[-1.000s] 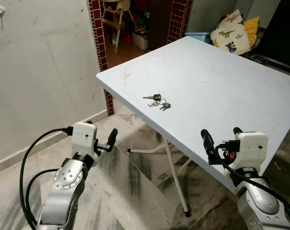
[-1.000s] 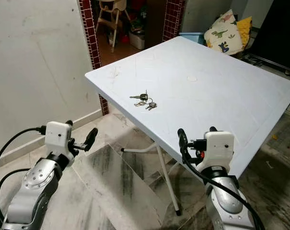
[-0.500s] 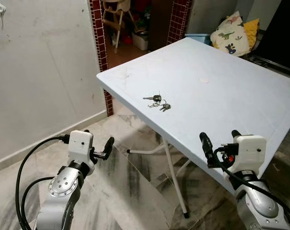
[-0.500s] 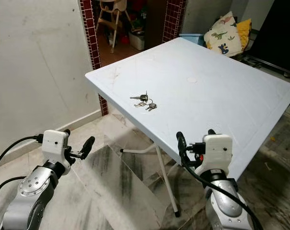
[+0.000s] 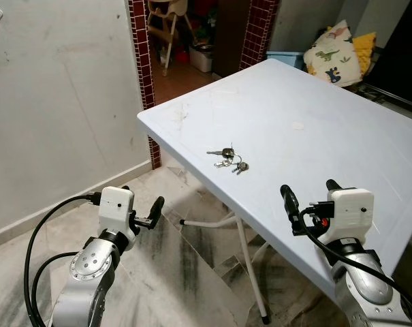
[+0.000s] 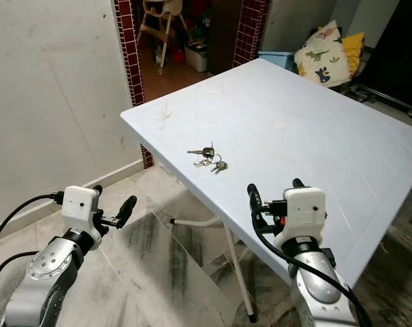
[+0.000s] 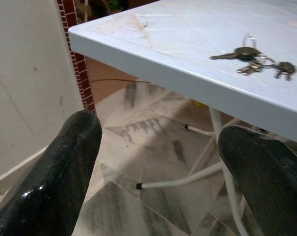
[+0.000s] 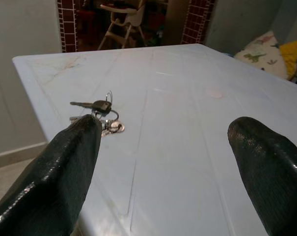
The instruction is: Hang keys on a hook
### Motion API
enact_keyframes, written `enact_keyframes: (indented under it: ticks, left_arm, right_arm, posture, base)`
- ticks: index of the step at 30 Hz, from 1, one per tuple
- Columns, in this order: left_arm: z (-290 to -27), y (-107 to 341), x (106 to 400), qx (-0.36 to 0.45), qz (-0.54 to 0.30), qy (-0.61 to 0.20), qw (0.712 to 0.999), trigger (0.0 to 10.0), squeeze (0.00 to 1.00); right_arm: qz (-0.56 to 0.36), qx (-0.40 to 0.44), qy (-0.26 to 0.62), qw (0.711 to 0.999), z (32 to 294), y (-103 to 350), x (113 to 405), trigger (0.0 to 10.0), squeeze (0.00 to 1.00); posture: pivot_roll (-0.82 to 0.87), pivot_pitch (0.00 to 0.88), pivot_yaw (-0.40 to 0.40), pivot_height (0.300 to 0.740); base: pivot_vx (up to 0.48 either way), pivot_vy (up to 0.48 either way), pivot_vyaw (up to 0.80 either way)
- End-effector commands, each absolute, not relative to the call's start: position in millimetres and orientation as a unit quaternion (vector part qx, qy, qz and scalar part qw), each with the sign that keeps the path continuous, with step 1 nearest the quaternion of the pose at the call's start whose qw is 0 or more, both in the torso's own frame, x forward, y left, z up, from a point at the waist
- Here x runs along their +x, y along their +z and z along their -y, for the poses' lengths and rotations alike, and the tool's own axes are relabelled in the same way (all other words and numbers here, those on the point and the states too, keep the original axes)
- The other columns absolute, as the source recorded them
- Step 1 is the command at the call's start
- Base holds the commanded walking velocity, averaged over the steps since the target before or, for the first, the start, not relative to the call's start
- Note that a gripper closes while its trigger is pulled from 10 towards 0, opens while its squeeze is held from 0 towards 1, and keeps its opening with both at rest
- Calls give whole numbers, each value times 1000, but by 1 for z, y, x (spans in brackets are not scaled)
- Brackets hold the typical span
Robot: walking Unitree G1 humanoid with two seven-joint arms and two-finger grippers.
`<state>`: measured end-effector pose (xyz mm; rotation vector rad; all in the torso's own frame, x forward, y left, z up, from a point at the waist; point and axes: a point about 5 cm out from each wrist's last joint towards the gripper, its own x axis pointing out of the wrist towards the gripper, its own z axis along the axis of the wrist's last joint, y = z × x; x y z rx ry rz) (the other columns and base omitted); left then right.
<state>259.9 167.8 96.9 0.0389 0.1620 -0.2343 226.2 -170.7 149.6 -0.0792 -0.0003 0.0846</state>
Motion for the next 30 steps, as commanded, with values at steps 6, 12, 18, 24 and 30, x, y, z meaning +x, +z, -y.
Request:
enact_keyframes:
  ticks: [6, 12, 18, 24, 30]
  left_arm:
    - [-166, 98, 261, 20, -78, -121, 989, 10000, 0]
    - [-166, 98, 261, 23, -79, -120, 989, 10000, 0]
    - [-171, 99, 261, 63, -78, -94, 991, 10000, 0]
    - [-176, 99, 258, 108, -69, -102, 986, 10000, 0]
    - [-182, 95, 247, 122, -80, -114, 983, 10000, 0]
  right_arm:
    - [0, -52, 48, 998, 172, 149, 229, 10000, 0]
    - [-1, -51, 51, 997, 172, 149, 230, 10000, 0]
    - [-4, -49, 60, 997, 170, 147, 230, 10000, 0]
    - [-26, -45, 70, 996, 166, 143, 235, 10000, 0]
    - [-37, -50, 77, 995, 167, 145, 241, 10000, 0]
  posture:
    - [15, 0, -51, 740]
    - [16, 0, -49, 740]
    - [23, 0, -50, 740]
    - [33, 0, -49, 740]
    - [104, 0, -53, 740]
  base:
    - [421, 0, 0]
    - [342, 0, 0]
    - [0, 0, 0]
    - [0, 0, 0]
    - [0, 0, 0]
